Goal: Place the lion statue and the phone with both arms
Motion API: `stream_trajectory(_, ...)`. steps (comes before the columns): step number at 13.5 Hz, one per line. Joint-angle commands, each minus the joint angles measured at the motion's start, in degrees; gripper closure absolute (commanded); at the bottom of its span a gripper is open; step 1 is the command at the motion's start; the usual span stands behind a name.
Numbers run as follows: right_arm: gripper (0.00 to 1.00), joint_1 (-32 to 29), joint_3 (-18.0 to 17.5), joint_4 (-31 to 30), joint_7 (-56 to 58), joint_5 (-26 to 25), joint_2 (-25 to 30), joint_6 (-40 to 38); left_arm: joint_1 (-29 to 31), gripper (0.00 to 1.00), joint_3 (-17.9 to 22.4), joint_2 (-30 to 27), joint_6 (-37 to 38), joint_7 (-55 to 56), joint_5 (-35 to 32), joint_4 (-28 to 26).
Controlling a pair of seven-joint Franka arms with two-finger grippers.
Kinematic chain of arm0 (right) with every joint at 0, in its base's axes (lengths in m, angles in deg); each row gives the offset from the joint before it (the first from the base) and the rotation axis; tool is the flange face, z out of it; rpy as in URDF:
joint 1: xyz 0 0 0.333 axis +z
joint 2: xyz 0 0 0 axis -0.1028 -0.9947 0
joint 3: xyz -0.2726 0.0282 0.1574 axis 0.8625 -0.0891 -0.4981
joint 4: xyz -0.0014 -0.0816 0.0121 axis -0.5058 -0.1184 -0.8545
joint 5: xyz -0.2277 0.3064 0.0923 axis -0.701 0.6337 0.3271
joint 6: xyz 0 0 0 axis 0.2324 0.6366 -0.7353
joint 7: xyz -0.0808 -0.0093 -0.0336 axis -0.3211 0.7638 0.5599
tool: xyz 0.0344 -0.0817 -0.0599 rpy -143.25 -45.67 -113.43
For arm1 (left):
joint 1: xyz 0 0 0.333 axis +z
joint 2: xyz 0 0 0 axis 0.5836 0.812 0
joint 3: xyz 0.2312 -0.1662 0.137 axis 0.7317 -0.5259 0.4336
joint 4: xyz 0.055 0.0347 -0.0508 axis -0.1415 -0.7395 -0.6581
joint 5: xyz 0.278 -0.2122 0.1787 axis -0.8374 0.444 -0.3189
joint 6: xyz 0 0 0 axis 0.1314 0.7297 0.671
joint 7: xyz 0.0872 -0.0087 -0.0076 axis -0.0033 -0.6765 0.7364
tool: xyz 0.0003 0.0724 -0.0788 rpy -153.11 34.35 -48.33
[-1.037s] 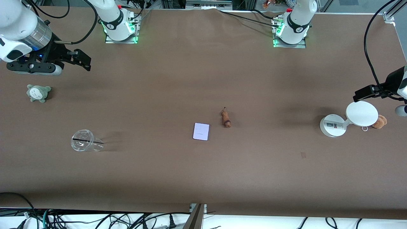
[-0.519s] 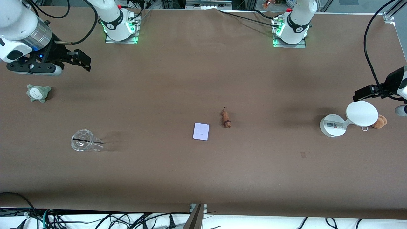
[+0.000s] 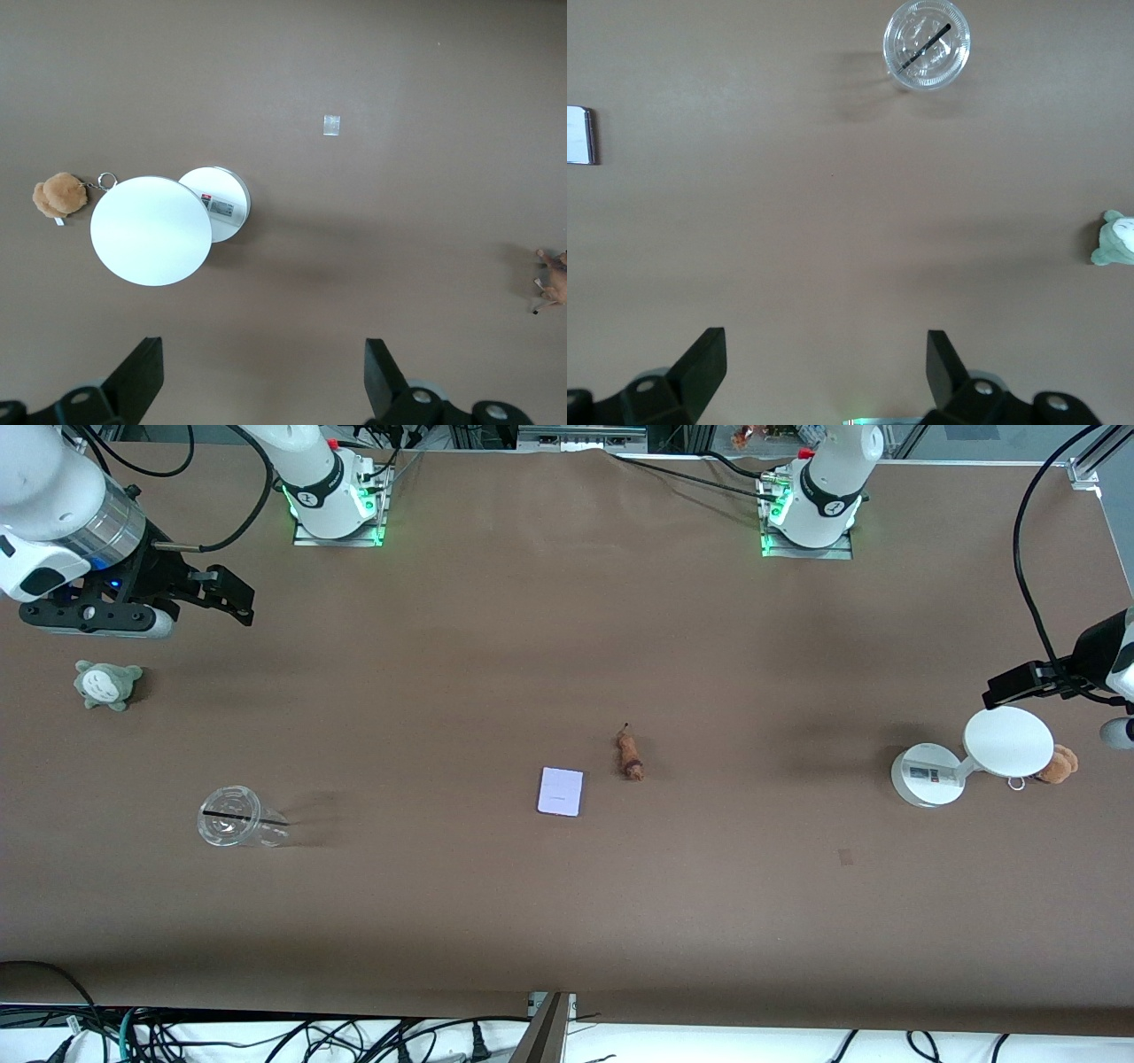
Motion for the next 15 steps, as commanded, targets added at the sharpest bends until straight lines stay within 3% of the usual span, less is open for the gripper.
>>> stream_trajectory(1, 0.00, -0.8, -0.4, 0.0, 0.6, -0.2, 0.3, 0.3, 0.3, 0.00, 0.1, -0.1, 0.2, -1.1, 1.6, 0.1)
stream_trajectory(15, 0.00, -0.7, -0.4, 0.0, 0.6, -0.1, 0.3, 0.4, 1.6, 0.00, 0.1, 0.0, 0.1, -1.2, 2.7, 0.1)
